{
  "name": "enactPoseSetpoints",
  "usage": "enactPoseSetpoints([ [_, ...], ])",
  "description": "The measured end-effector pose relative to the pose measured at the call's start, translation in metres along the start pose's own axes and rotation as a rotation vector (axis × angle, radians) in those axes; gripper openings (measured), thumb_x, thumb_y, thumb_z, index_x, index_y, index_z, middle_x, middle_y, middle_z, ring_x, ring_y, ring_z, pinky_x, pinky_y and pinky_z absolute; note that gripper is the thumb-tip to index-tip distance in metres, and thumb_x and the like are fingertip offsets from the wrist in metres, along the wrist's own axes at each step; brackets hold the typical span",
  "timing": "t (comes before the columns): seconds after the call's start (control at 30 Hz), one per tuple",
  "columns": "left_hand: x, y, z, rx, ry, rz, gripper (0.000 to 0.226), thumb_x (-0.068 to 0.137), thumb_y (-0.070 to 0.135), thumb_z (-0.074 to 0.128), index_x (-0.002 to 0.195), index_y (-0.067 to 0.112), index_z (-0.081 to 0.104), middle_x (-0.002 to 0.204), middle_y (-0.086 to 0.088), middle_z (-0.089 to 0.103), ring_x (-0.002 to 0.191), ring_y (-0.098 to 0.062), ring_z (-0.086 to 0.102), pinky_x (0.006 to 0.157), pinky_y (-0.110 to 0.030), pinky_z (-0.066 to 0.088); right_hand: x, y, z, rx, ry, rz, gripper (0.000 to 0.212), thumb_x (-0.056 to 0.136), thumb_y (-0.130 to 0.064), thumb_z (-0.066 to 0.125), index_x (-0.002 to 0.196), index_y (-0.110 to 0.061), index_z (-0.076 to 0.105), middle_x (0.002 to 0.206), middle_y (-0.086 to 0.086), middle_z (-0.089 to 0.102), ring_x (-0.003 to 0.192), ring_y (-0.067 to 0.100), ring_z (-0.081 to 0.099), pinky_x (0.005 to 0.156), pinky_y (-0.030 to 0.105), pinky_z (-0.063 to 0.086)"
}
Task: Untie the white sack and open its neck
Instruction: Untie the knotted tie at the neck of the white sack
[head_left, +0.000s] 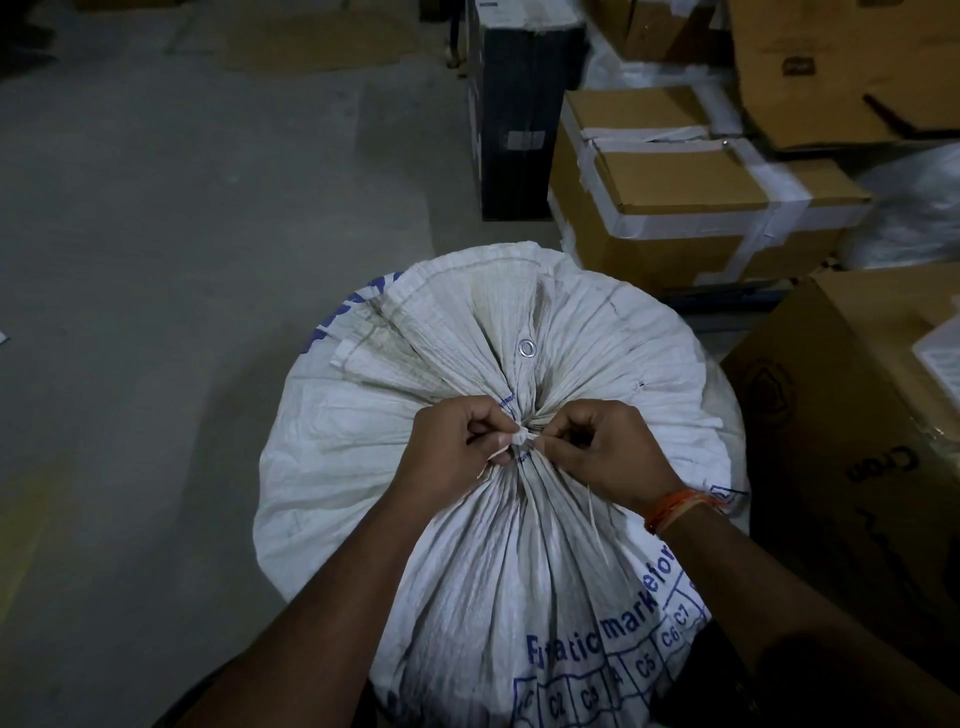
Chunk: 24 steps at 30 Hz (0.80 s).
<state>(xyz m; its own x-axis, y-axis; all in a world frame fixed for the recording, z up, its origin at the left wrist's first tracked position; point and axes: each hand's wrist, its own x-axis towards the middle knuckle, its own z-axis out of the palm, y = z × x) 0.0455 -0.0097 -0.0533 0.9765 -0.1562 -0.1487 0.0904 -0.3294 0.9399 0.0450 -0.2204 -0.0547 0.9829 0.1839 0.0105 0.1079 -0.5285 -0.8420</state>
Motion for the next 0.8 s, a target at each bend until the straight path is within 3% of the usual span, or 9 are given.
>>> enactPoseSetpoints([
  [0.2, -0.0006, -0.0020, 0.0031, 0.014, 0.003, -0.013, 0.025, 0.088, -0.007, 0.071, 0.084, 0.017, 0.077, 0.081, -0.008, 0.080, 0.072, -0.022, 0.079, 0.081, -0.049, 0.065, -0.0011, 0.0002, 0.0027, -0.015, 0.030, -0.007, 0.014, 0.080, -0.025, 0.086, 0.074, -0.019, 0.075, 0.070, -0.004, 0.072, 0.065, 0.014, 0.068, 0.064, 0.041, 0.059],
  [0.37, -0.0011, -0.0001, 0.0049, 0.012, 0.001, -0.015, 0.022, 0.089, -0.006, 0.071, 0.085, 0.014, 0.078, 0.082, -0.007, 0.080, 0.072, -0.022, 0.079, 0.080, -0.047, 0.065, -0.0009, 0.0007, 0.0055, -0.042, 0.039, -0.029, 0.013, 0.080, -0.024, 0.086, 0.075, -0.018, 0.076, 0.072, -0.004, 0.072, 0.066, 0.014, 0.068, 0.065, 0.042, 0.058],
  [0.8, -0.0004, -0.0001, 0.0056, 0.037, 0.006, -0.010, 0.016, 0.089, -0.007, 0.070, 0.087, 0.008, 0.077, 0.081, -0.010, 0.079, 0.071, -0.023, 0.079, 0.077, -0.043, 0.066, -0.0005, 0.0003, 0.0086, -0.076, 0.062, -0.035, 0.013, 0.078, -0.024, 0.087, 0.075, -0.017, 0.077, 0.072, -0.007, 0.072, 0.067, 0.008, 0.068, 0.065, 0.033, 0.057],
])
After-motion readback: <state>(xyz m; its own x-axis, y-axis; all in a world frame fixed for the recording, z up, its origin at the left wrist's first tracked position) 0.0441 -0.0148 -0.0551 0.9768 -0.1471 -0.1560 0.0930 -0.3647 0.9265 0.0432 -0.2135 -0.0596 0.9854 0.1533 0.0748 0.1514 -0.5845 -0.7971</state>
